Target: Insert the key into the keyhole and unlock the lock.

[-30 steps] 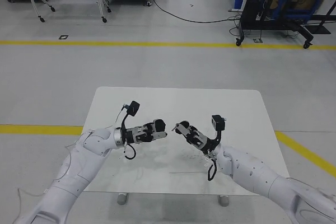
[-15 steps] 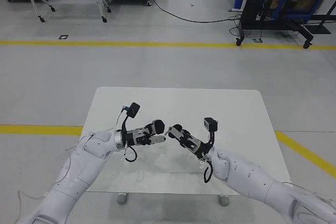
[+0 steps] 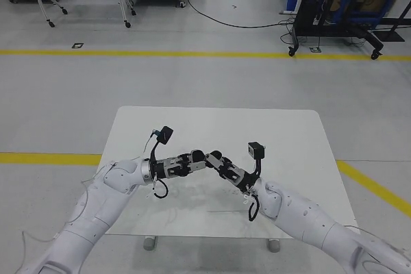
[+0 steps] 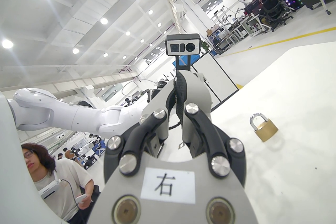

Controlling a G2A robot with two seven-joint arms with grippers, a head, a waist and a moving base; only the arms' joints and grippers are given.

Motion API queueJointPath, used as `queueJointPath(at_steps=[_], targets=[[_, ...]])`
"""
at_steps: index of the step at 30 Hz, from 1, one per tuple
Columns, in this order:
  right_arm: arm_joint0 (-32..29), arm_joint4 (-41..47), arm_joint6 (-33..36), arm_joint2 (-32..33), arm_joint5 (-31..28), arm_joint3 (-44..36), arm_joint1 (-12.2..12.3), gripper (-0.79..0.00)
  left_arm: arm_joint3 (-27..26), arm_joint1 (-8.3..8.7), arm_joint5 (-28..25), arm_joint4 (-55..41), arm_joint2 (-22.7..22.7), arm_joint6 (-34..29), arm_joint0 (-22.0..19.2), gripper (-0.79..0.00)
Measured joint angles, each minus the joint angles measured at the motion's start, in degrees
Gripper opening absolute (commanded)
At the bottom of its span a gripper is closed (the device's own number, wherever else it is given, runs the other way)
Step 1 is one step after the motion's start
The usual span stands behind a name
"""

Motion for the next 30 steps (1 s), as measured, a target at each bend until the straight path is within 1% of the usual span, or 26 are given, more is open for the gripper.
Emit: queueJointPath(at_steps=[2,3,4,5,18,30], targets=[[-0.5,-0.6,0.3,0.8,0.0,0.0,-0.1,-0.785,0.0,-0.02,0.1,0.1,0.1,0.2,-0.1,-0.591],[-0.7,-0.9,0.4,1.1,0.0,0.1,-0.2,-0.785,0.1,-0.02,0.2,0.1,0.2,0.3,-0.1,-0.640],[-0.9,-1.1,0.6,1.5,0.0,0.1,-0.3,-0.785,0.1,-0.02,0.3,0.2,0.2,0.4,-0.2,-0.696],[-1.1,-1.3,0.8,1.9,0.0,0.2,-0.4,-0.785,0.2,-0.03,0.4,0.3,0.2,0.4,-0.2,-0.785],[-3.1,-2.3,3.2,5.9,0.0,0.1,-1.2,-0.785,0.5,-0.06,1.6,1.8,0.4,1.9,-0.6,-0.785],[-4.4,-1.4,7.0,8.4,0.0,0.2,-1.7,-0.785,1.1,0.05,1.0,2.0,0.0,3.2,-0.7,-0.785]])
